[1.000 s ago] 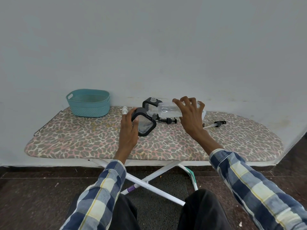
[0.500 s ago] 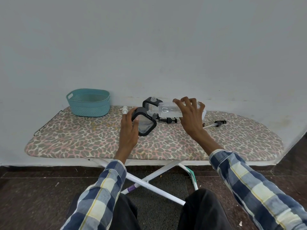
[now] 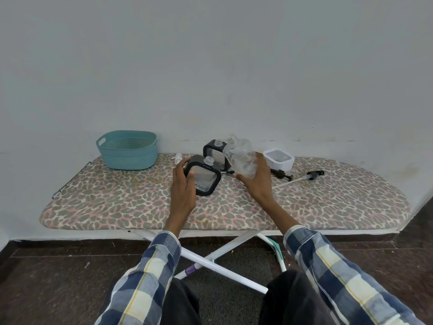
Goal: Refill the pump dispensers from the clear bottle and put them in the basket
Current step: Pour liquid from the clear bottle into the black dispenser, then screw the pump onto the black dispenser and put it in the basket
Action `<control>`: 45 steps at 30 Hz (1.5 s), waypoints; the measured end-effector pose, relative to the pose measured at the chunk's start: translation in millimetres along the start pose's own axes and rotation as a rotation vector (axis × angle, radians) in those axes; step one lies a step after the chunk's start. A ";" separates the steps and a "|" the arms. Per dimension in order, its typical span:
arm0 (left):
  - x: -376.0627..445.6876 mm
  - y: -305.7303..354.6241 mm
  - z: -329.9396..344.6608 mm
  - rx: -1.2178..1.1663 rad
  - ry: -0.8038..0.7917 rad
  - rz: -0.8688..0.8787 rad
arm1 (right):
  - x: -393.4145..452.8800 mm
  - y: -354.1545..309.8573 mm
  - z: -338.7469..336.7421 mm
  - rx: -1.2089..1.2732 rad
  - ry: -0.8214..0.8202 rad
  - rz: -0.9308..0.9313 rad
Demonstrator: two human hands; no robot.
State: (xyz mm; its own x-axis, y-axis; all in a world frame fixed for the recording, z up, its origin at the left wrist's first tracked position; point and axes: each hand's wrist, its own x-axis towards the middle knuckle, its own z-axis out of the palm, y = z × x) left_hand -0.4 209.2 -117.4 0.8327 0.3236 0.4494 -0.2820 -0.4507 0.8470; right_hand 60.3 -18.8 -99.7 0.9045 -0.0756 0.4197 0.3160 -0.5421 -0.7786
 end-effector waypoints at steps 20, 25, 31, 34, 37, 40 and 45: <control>2.9 -4.0 4.3 -0.074 -0.123 -0.015 | 0.7 32.2 -39.9 0.155 -0.050 0.018; 1.6 -1.1 4.0 -0.041 -0.124 0.007 | 23.0 80.0 -66.3 -0.382 0.177 0.002; 1.2 0.1 3.8 -0.023 -0.109 -0.002 | 32.7 97.8 -74.1 -0.652 0.014 0.096; 1.3 -0.1 3.6 -0.008 -0.105 0.001 | 35.3 99.0 -71.0 -0.669 -0.049 0.111; 1.3 0.1 4.2 0.010 -0.104 0.000 | 35.2 99.6 -67.5 -0.641 -0.044 0.100; 1.0 -0.5 4.3 0.010 -0.107 -0.003 | 33.0 99.2 -64.6 -0.607 -0.037 0.083; 1.1 -1.1 3.6 0.018 -0.101 -0.002 | 31.5 96.7 -60.4 -0.563 0.003 0.058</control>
State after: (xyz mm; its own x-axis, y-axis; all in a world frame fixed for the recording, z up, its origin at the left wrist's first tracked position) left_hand 2.5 207.1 -118.9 0.8772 0.2399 0.4159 -0.2723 -0.4649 0.8425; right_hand 102.1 -124.2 -133.6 0.9150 -0.1206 0.3850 0.0633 -0.8996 -0.4322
